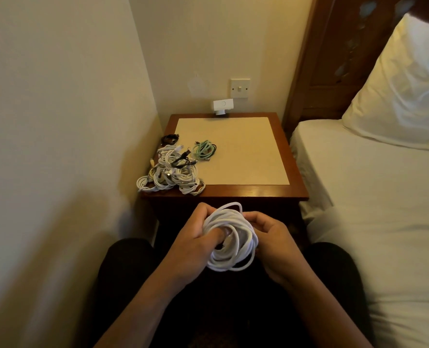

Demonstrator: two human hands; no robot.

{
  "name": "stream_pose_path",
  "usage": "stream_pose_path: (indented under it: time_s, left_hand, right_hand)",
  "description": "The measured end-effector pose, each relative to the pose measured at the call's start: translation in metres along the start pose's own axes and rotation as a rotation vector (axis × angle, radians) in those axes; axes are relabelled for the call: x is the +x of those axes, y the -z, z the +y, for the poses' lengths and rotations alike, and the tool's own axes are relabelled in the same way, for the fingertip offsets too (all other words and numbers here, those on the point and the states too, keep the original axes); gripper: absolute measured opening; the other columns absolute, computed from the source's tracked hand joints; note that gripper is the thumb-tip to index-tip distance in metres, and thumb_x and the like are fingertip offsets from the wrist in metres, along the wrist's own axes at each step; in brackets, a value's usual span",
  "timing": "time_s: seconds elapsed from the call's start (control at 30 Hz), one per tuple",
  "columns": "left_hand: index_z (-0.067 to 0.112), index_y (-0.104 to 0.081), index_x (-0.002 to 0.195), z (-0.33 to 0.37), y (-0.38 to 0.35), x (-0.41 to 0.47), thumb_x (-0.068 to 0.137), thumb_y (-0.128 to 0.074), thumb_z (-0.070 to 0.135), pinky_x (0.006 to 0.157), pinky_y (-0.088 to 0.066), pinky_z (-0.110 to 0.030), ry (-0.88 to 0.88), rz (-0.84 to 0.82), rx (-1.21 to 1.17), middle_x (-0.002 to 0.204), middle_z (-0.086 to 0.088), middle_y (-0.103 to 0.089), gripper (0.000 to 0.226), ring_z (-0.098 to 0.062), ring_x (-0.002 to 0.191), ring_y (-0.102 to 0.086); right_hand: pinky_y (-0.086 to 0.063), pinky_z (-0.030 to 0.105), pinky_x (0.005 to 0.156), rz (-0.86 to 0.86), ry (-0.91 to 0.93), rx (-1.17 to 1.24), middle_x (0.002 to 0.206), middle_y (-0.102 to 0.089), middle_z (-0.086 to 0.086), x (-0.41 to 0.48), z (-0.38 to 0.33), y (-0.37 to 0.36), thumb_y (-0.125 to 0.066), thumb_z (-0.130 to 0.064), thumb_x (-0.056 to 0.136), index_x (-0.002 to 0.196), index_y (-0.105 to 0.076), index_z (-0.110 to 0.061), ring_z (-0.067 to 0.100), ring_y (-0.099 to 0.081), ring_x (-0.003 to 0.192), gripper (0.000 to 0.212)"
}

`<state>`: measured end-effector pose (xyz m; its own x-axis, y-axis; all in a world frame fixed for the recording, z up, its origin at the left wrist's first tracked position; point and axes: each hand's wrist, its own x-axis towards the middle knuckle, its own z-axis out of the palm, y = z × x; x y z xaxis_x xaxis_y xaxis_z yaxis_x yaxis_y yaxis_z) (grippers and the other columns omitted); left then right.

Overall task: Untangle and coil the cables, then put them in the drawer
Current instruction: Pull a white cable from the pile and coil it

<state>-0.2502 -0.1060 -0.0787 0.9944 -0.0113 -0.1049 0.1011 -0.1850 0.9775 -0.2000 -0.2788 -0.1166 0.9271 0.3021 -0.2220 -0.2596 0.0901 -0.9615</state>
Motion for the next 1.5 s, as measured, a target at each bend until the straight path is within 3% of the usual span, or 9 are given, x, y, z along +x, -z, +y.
stream_pose_path:
  time_s: [0.2, 0.37, 0.57, 0.73, 0.83, 0.97, 1.1, 1.3, 1.5]
  left_hand:
    - [0.013, -0.060, 0.113, -0.016, -0.005, 0.001, 0.099, -0.065, 0.024, 0.092, -0.055, -0.045, 0.118, 0.009, -0.079, 0.108, -0.014, -0.067, 0.018, -0.029, 0.105, -0.065]
    - [0.017, -0.066, 0.112, -0.024, -0.011, 0.001, 0.099, -0.064, 0.029, 0.097, -0.053, -0.049, 0.167, 0.056, -0.095, 0.109, -0.013, -0.069, 0.018, -0.031, 0.106, -0.066]
    - [0.021, -0.067, 0.107, -0.028, -0.010, 0.003, 0.097, -0.067, 0.025, 0.090, -0.055, -0.046, 0.150, 0.119, -0.056, 0.103, -0.009, -0.071, 0.011, -0.028, 0.099, -0.067]
    - [0.020, -0.065, 0.109, -0.032, -0.010, 0.004, 0.097, -0.067, 0.025, 0.088, -0.056, -0.049, 0.170, 0.118, -0.052, 0.104, -0.012, -0.069, 0.014, -0.031, 0.099, -0.067]
    - [0.020, -0.064, 0.109, -0.034, -0.013, 0.004, 0.096, -0.067, 0.024, 0.083, -0.058, -0.044, 0.160, 0.139, -0.055, 0.104, -0.012, -0.070, 0.014, -0.029, 0.097, -0.068]
    - [0.018, -0.061, 0.113, -0.035, -0.012, 0.008, 0.095, -0.068, 0.019, 0.070, -0.057, -0.025, 0.126, 0.258, -0.109, 0.103, -0.009, -0.071, 0.020, -0.016, 0.087, -0.071]
    - [0.021, -0.060, 0.116, -0.033, -0.012, 0.009, 0.094, -0.069, 0.022, 0.081, -0.061, -0.035, 0.143, 0.312, -0.185, 0.105, -0.004, -0.072, 0.024, -0.016, 0.094, -0.072]
    - [0.018, -0.062, 0.113, -0.034, -0.015, 0.005, 0.092, -0.073, 0.017, 0.081, -0.059, -0.034, 0.120, 0.415, -0.274, 0.104, -0.006, -0.072, 0.024, -0.019, 0.095, -0.071]
    - [0.024, -0.057, 0.114, -0.037, -0.023, 0.008, 0.092, -0.073, 0.014, 0.062, -0.053, -0.018, 0.110, 0.524, -0.242, 0.104, -0.001, -0.069, 0.029, -0.009, 0.086, -0.070]
  right_hand:
    - [-0.055, 0.054, 0.096, -0.069, -0.224, 0.190, 0.105, -0.074, 0.023, 0.006, 0.012, 0.001, -0.071, -0.016, 0.082, 0.117, -0.067, 0.000, 0.033, -0.071, 0.087, 0.039]
    - [-0.039, 0.067, 0.113, -0.228, -0.278, 0.153, 0.134, -0.055, 0.039, 0.003, 0.015, 0.006, -0.078, -0.032, 0.085, 0.129, -0.065, 0.003, 0.052, -0.057, 0.117, 0.057]
    - [-0.040, 0.065, 0.113, -0.304, -0.260, 0.119, 0.133, -0.059, 0.034, 0.003, 0.016, 0.019, -0.052, -0.024, 0.101, 0.126, -0.069, -0.001, 0.047, -0.058, 0.124, 0.038]
    - [-0.048, 0.053, 0.110, -0.261, -0.219, -0.200, 0.115, -0.075, 0.012, 0.000, 0.000, 0.014, -0.048, -0.034, 0.106, 0.110, -0.080, -0.015, 0.032, -0.067, 0.115, 0.037]
    - [-0.049, 0.046, 0.108, -0.091, -0.197, -0.360, 0.105, -0.078, 0.001, -0.004, -0.003, 0.008, -0.044, -0.042, 0.108, 0.101, -0.081, -0.022, 0.020, -0.070, 0.109, 0.043]
    - [-0.053, 0.014, 0.076, 0.194, 0.206, -0.577, 0.112, -0.063, -0.021, -0.035, -0.011, -0.008, -0.060, -0.042, 0.100, 0.126, -0.059, -0.039, -0.010, -0.061, 0.102, 0.026]
    - [-0.056, 0.018, 0.079, 0.156, 0.433, -0.784, 0.113, -0.056, -0.023, -0.054, -0.001, -0.023, -0.078, -0.036, 0.088, 0.118, -0.054, -0.043, -0.006, -0.058, 0.105, 0.039]
    - [-0.057, 0.019, 0.080, 0.181, 0.544, -0.854, 0.111, -0.057, -0.018, -0.049, 0.008, -0.020, -0.064, -0.008, 0.097, 0.106, -0.071, -0.028, -0.002, -0.061, 0.099, 0.023]
    - [-0.047, 0.002, 0.078, 0.138, 0.495, -0.994, 0.121, -0.053, -0.018, -0.048, 0.017, -0.031, -0.070, -0.036, 0.094, 0.121, -0.068, -0.032, -0.011, -0.056, 0.093, 0.028]
